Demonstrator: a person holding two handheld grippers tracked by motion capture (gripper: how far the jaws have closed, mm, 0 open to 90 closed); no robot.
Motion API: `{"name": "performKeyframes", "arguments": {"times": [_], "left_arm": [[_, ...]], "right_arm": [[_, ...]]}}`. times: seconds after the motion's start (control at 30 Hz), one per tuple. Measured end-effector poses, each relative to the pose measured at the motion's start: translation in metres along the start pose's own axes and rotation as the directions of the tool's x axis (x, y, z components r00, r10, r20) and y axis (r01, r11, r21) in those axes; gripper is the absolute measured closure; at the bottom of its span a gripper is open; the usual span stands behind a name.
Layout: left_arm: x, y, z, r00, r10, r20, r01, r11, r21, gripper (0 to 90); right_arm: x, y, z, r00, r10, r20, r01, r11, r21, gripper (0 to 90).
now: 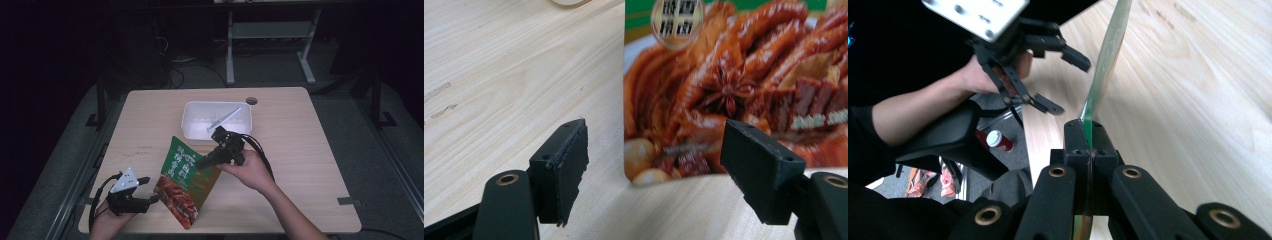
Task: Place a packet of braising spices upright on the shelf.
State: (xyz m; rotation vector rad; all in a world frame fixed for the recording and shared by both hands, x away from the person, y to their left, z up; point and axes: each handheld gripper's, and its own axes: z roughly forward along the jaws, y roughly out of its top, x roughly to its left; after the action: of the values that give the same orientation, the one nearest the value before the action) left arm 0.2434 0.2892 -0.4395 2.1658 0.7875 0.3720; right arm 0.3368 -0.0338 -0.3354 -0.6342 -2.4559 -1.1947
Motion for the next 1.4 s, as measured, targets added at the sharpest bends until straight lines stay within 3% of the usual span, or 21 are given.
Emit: {"name": "performKeyframes", "arguments": {"times": [0.27, 0.37, 0.53, 0.63, 0.93, 1.03, 1.27, 1.4], "left_arm": [[-0.001, 0.0, 0.001, 1.0, -0.001, 0.003, 0.001, 1.0, 0.001, 26.3], [-0.001, 0.0, 0.001, 1.0, 0.0, 0.006, 0.0, 1.0, 0.003, 26.3], [-0.001, 0.0, 0.003, 1.0, 0.003, 0.009, -0.003, 1.0, 0.008, 26.3], [-0.001, 0.0, 0.003, 1.0, 0.001, 0.01, -0.001, 0.9999, 0.01, 26.3], [0.0, -0.001, 0.003, 1.0, -0.003, 0.009, 0.003, 0.9999, 0.014, 26.2], [0.0, -0.001, 0.003, 0.9999, -0.002, 0.01, 0.002, 0.9999, 0.014, 26.1], [0.001, -0.001, 0.003, 0.9999, -0.007, 0.013, 0.007, 0.9999, 0.013, 25.6], [0.001, -0.001, 0.003, 0.9999, -0.005, 0.014, 0.004, 0.9999, 0.014, 25.6]], "right_arm": [[0.022, 0.016, -0.013, 0.9982, -0.049, 0.033, 0.05, 0.999, -0.016, 89.9], [0.024, 0.019, -0.017, 0.9986, -0.048, 0.024, 0.049, 0.999, -0.025, 90.0], [0.03, 0.027, -0.03, 0.9973, -0.049, 0.054, 0.052, 0.998, -0.043, 89.9], [0.032, 0.035, -0.044, 0.9932, -0.056, 0.102, 0.061, 0.997, -0.049, 89.9], [0.033, 0.054, -0.074, 0.9851, -0.056, 0.162, 0.071, 0.994, -0.086, 89.9], [0.031, 0.062, -0.08, 0.9805, -0.054, 0.189, 0.072, 0.994, -0.088, 89.9], [0.017, 0.082, -0.093, 0.9579, -0.032, 0.285, 0.057, 0.995, -0.081, 89.9], [0.009, 0.088, -0.099, 0.9495, -0.007, 0.314, 0.04, 0.994, -0.098, 89.9]]}}
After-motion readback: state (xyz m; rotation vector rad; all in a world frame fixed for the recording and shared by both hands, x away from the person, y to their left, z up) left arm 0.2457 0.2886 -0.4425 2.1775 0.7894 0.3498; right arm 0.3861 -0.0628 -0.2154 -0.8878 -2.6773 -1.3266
